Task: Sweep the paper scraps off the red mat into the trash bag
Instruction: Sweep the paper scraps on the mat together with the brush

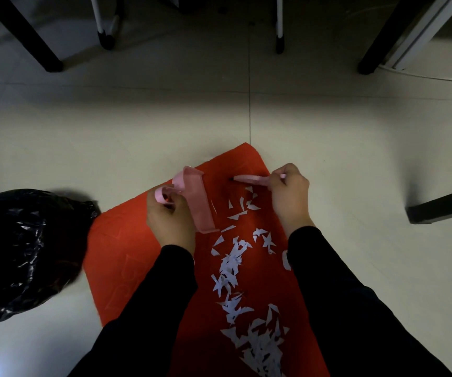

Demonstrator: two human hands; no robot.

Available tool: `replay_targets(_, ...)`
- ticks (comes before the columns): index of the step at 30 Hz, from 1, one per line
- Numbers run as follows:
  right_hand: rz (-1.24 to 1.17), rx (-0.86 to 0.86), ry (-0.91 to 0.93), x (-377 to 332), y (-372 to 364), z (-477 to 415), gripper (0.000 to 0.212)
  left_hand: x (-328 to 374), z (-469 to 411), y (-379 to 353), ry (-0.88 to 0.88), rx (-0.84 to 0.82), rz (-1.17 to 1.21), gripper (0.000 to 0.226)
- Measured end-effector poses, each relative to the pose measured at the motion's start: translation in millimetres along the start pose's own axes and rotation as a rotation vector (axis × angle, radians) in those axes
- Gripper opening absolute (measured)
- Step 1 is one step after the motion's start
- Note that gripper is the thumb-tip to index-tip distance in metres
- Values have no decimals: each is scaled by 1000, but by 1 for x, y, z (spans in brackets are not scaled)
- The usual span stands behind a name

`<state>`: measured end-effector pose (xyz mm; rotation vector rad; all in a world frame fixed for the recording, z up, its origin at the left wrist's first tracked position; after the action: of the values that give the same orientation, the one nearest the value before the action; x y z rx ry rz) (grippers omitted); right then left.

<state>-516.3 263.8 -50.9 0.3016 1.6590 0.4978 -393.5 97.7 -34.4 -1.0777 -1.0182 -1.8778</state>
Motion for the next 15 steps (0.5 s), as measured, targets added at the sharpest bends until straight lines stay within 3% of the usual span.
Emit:
replay_targets(4,6,-12,9,-1,-3,-6,11,2,0,2,-10,9,-3,28)
replay_targets(10,88,-128,-12,3,-8,9,10,0,1,3,-1,10,4,14)
replay_targets(15,53,-27,11,-6,0,4,12,0,2,5,-1,7,14,14)
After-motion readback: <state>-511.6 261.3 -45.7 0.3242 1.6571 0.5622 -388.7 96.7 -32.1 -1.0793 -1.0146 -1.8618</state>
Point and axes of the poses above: each hand's wrist, its own z-axis away from the middle knuckle, its own y-axis out of the back of the hand, x = y × z, the point moved 3 cm from there along -z, towards the middle knuckle, and after that the axes turned 14 degrees about y, right-handed, at the moved point
